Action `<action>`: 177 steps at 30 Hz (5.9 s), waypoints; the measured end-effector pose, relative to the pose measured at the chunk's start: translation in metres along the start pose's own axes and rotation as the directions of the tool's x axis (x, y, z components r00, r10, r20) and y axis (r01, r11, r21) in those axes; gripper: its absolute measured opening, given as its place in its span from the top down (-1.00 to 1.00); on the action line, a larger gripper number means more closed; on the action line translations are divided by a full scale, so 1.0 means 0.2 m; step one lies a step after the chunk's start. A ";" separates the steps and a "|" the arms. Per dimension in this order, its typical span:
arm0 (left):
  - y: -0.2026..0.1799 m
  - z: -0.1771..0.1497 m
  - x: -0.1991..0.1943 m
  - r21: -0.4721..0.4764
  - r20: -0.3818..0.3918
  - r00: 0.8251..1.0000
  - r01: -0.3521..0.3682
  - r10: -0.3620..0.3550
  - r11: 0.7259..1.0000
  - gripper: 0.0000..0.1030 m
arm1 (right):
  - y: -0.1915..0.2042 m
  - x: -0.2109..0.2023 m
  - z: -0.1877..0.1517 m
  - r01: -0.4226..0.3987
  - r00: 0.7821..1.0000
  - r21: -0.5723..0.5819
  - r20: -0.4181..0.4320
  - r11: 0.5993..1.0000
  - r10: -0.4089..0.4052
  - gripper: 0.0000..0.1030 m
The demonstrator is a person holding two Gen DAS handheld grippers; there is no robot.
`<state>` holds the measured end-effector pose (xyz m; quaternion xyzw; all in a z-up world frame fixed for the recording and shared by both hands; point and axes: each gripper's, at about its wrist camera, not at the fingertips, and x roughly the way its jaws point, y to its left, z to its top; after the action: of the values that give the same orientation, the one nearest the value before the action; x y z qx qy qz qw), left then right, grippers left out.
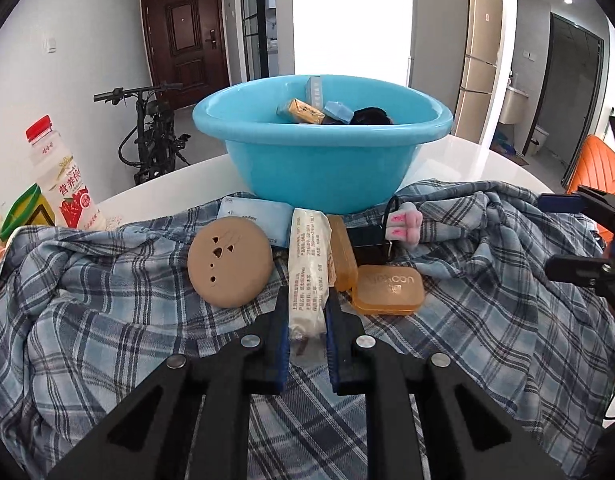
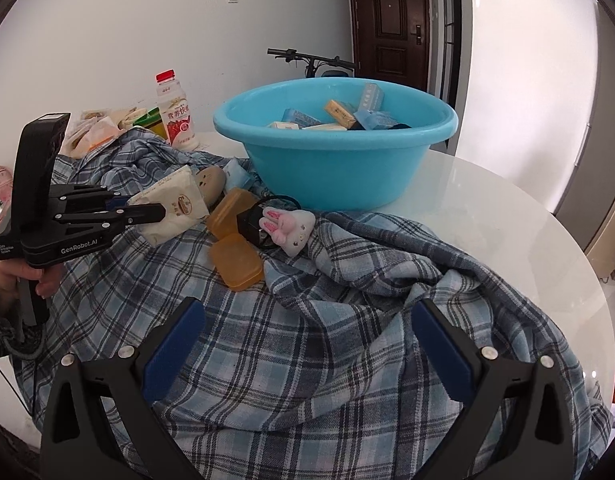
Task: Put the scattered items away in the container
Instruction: 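Grasp the pink bunny toy with the right tool while the left tool holds the bar, then carry the white bar with the left tool while the right tool carries the bunny to the basin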
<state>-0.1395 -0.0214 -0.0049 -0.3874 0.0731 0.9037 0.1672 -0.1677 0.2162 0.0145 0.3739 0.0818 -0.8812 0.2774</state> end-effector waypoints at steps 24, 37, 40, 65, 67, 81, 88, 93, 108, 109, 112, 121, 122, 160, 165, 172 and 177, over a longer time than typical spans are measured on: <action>-0.04 -0.04 0.01 -0.047 -0.053 0.998 -0.041 0.039 0.998 0.69 | 0.09 0.45 0.22 -0.122 0.991 -0.138 0.032 0.983 0.127 -0.90; -0.04 -0.06 0.01 -0.034 -0.065 0.997 -0.039 0.037 0.999 0.69 | 0.10 0.58 0.23 -0.139 0.990 -0.173 -0.037 0.975 0.135 0.41; -0.05 -0.06 0.00 -0.020 -0.064 0.997 -0.038 0.037 0.999 0.69 | 0.12 0.49 0.22 -0.122 0.992 -0.195 -0.005 0.973 0.123 0.43; -0.16 -0.02 -0.19 -0.020 -0.021 0.998 -0.061 0.061 0.998 0.69 | 0.17 0.03 0.07 -0.133 0.990 -0.167 0.015 0.977 0.137 0.43; -0.18 -0.01 -0.20 -0.017 -0.016 0.998 -0.061 0.061 0.998 0.69 | 0.18 0.00 0.07 -0.131 0.990 -0.172 0.023 0.976 0.137 0.43; -0.23 0.04 -0.29 0.011 0.017 0.997 -0.081 0.081 0.997 0.69 | 0.17 -0.12 0.07 -0.134 0.987 -0.168 0.066 0.977 0.147 0.43; -0.22 0.14 -0.39 0.011 0.072 0.993 -0.094 0.093 0.996 0.69 | 0.15 -0.18 0.08 -0.135 0.983 -0.159 0.101 0.978 0.153 0.42; -0.21 0.19 -0.46 0.022 0.133 0.982 -0.135 0.131 0.991 0.69 | 0.14 -0.24 0.12 -0.128 0.979 -0.156 0.139 0.979 0.150 0.42; -0.25 0.40 -0.57 0.035 0.191 0.973 -0.142 0.133 0.989 0.69 | 0.14 -0.47 0.35 -0.082 0.942 -0.181 0.306 0.980 0.135 0.42; -0.25 0.41 -0.57 0.035 0.196 0.972 -0.141 0.132 0.989 0.69 | 0.13 -0.48 0.37 -0.075 0.940 -0.181 0.316 0.981 0.131 0.42; -0.26 0.47 -0.57 0.033 0.211 0.969 -0.140 0.130 0.990 0.69 | 0.13 -0.50 0.42 -0.063 0.932 -0.176 0.342 0.982 0.121 0.42; -0.23 0.65 -0.53 0.007 0.239 0.965 -0.112 0.107 0.994 0.69 | 0.07 -0.45 0.60 -0.055 0.924 -0.124 0.369 0.991 0.097 0.42; -0.22 0.67 -0.52 0.007 0.235 0.967 -0.106 0.101 0.994 0.69 | 0.06 -0.45 0.62 -0.072 0.923 -0.107 0.369 0.992 0.107 0.42; 0.22 1.29 0.53 -0.174 -0.018 0.992 -0.128 0.127 0.976 0.69 | -0.46 0.32 1.17 0.038 0.989 0.130 0.136 0.991 -0.055 0.42; 0.27 1.29 0.64 -0.194 -0.056 0.989 -0.147 0.139 0.970 0.69 | -0.51 0.42 1.19 0.056 0.994 0.142 0.089 0.988 -0.069 0.42; 0.29 1.27 0.74 -0.210 -0.103 0.987 -0.142 0.123 0.967 0.69 | -0.56 0.50 1.22 0.054 0.997 0.161 0.037 0.986 -0.060 0.41; 0.29 1.25 0.78 -0.214 -0.122 0.985 -0.145 0.121 0.966 0.69 | -0.57 0.54 1.22 0.056 0.998 0.156 -0.001 0.986 -0.056 0.41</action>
<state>-0.4307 0.0282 0.0544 -0.4461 0.0066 0.8931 0.0577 -0.4414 0.1790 0.1032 0.3906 0.0225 -0.8930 0.2224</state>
